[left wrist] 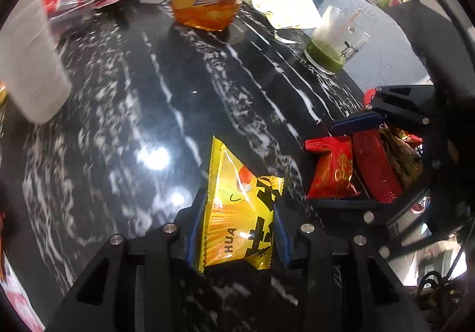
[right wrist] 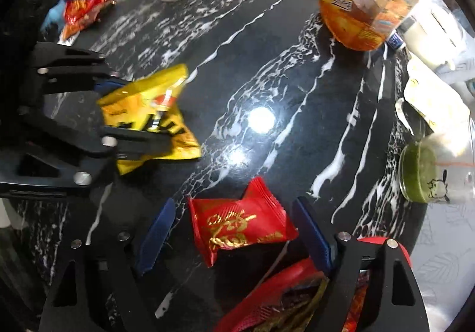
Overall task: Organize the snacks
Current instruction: 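Grasp the yellow HUA packet with the left tool while the right tool grasps a red candy packet, then lift the yellow HUA packet with the left tool while the right tool lifts the red candy packet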
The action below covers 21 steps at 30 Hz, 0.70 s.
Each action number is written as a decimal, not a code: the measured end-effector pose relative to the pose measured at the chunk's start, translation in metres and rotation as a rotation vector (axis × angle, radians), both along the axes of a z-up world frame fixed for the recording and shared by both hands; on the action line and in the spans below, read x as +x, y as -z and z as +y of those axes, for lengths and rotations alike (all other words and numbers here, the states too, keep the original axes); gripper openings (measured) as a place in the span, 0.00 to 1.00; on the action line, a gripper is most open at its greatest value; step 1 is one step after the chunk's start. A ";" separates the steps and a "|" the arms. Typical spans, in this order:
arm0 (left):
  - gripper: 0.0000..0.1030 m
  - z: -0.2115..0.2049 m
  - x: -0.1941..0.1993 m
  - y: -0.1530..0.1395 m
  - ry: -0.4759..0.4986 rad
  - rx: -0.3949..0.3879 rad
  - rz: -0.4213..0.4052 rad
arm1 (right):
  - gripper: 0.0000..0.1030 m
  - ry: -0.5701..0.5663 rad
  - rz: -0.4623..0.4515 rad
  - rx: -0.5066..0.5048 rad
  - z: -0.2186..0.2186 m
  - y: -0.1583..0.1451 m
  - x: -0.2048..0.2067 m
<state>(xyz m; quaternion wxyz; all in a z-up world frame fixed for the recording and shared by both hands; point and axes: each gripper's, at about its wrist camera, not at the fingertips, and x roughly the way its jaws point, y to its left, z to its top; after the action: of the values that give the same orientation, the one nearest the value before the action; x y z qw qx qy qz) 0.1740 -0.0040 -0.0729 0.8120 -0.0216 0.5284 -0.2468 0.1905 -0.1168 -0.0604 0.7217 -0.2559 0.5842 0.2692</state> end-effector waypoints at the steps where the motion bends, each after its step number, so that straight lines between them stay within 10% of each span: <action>1: 0.38 0.002 -0.004 0.000 -0.008 0.003 -0.006 | 0.69 -0.010 0.007 -0.004 0.002 0.003 -0.002; 21: 0.38 0.032 -0.074 -0.002 -0.121 -0.009 0.011 | 0.55 -0.202 -0.016 -0.092 0.048 0.006 -0.068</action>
<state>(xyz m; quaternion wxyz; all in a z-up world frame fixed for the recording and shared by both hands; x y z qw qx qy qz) 0.0997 0.0276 -0.0709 0.8223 -0.0586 0.5296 -0.1997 0.1228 -0.0692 -0.0664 0.6830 -0.3484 0.5613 0.3115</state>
